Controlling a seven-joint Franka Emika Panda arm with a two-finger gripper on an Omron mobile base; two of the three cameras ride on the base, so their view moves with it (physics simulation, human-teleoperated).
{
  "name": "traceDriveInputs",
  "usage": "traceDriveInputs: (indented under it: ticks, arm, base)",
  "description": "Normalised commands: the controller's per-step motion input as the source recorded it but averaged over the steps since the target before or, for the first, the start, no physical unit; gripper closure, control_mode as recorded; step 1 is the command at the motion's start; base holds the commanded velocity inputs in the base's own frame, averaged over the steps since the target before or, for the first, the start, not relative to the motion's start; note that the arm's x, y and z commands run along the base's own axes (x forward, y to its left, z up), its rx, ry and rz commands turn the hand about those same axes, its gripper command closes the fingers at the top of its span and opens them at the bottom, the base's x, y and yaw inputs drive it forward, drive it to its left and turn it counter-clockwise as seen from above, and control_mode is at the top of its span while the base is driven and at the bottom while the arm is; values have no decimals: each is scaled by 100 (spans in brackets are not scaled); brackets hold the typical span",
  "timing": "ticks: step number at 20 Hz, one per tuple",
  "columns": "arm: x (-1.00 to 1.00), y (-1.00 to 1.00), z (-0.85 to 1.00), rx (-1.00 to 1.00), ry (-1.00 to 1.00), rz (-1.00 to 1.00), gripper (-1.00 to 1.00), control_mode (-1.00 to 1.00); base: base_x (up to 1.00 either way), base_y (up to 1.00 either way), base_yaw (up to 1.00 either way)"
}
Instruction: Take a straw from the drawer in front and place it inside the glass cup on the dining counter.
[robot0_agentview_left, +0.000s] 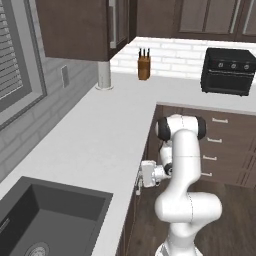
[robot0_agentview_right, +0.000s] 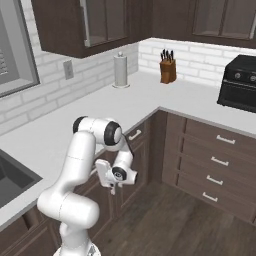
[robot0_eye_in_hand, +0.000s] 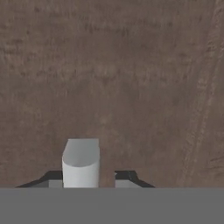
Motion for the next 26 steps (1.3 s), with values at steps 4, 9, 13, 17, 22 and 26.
traceDriveInputs:
  ticks: [4, 9, 13, 17, 22, 26]
  arm:
    - [-53, -41, 0, 5, -16, 0, 100, -100]
    - [-55, -58, 0, 9, -18, 0, 100, -100]
    - [-62, -66, 0, 13, -16, 0, 100, -100]
    - [-62, -71, 1, 14, -15, 0, 100, -100]
    - [-54, -68, 0, 14, -13, 0, 100, -100]
    - [-38, -45, -1, 10, -6, 0, -100, -100]
  base:
    - [0, 0, 0]
    - [0, 0, 0]
    - [0, 0, 0]
    - [0, 0, 0]
    - [0, 0, 0]
    - [0, 0, 0]
